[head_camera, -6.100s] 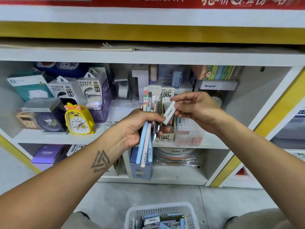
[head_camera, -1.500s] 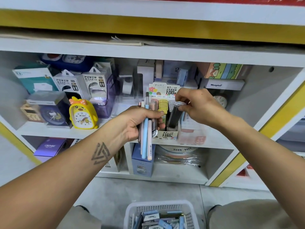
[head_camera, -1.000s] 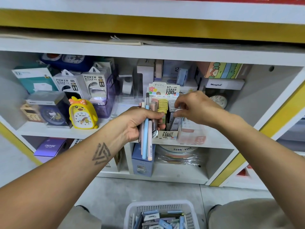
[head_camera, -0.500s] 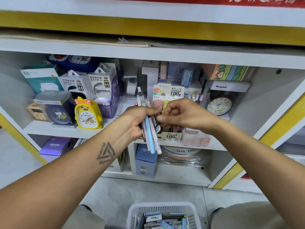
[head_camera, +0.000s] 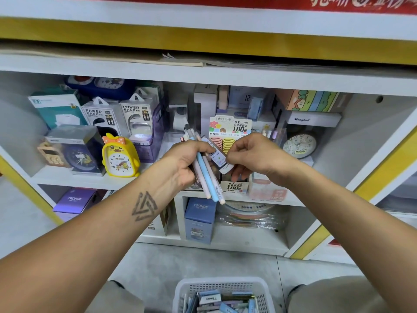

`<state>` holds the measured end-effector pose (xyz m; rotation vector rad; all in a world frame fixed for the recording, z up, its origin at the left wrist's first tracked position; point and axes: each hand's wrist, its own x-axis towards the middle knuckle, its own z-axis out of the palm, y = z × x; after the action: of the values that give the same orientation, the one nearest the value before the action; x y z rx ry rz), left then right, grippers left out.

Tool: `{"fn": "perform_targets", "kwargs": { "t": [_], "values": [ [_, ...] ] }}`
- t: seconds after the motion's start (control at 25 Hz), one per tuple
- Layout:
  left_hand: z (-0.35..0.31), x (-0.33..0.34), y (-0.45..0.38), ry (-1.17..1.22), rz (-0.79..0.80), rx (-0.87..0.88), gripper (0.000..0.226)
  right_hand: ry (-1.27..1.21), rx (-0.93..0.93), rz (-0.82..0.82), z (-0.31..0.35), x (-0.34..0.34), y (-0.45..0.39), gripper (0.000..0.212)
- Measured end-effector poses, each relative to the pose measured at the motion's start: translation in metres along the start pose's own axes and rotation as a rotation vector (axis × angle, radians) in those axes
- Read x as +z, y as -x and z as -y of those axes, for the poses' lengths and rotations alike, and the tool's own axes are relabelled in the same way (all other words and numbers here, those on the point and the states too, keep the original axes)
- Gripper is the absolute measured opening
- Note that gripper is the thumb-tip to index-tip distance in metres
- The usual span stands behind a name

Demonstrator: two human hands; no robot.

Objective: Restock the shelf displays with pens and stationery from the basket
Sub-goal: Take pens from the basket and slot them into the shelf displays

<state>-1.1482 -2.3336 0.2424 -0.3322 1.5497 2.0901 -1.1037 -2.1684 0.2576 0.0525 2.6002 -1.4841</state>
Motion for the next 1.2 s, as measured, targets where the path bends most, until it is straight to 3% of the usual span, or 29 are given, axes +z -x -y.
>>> {"fn": "perform_targets", "kwargs": {
  "t": [0.24, 0.4, 0.56, 0.72, 0.88, 0.96, 1.0, 1.08, 1.16, 1.2],
  "values": [
    [0.003, 0.003, 0.006, 0.013, 0.1, -0.007, 0.029, -0.029, 0.005, -0.212, -0.008, -0.021, -0.006, 0.011],
    [0.003, -0.001, 0.003, -0.012, 0.06, -0.004, 0.026, 0.088, -0.101, -0.382, -0.012, -0.048, -0.002, 0.015],
    [0.001, -0.006, 0.002, -0.014, 0.043, -0.017, 0.015, 0.27, -0.234, -0.345, -0.017, -0.06, 0.0, 0.017],
    [0.005, -0.002, 0.004, -0.053, 0.118, -0.047, 0.008, 0.55, -0.352, -0.416, -0.022, -0.049, -0.002, 0.013],
    [0.008, 0.001, 0.009, -0.079, 0.21, -0.083, 0.004, 0.822, -0.443, -0.235, -0.03, -0.037, -0.004, 0.009],
    [0.008, 0.0, 0.011, -0.094, 0.245, -0.076, 0.006, 0.929, -0.47, -0.222, -0.032, -0.034, -0.006, 0.012],
    [0.007, -0.001, 0.012, -0.106, 0.26, -0.068, 0.008, 0.893, -0.467, -0.25, -0.03, -0.032, -0.007, 0.014],
    [0.006, -0.002, 0.015, -0.137, 0.286, -0.047, 0.015, 0.498, -0.341, -0.283, -0.017, -0.026, -0.008, 0.013],
    [0.005, -0.005, 0.018, -0.164, 0.304, -0.033, 0.021, 0.061, -0.164, -0.188, -0.003, -0.014, -0.009, 0.014],
    [0.005, -0.006, 0.018, -0.178, 0.313, -0.027, 0.021, -0.038, -0.116, -0.137, 0.002, -0.008, -0.009, 0.02]
  ]
}}
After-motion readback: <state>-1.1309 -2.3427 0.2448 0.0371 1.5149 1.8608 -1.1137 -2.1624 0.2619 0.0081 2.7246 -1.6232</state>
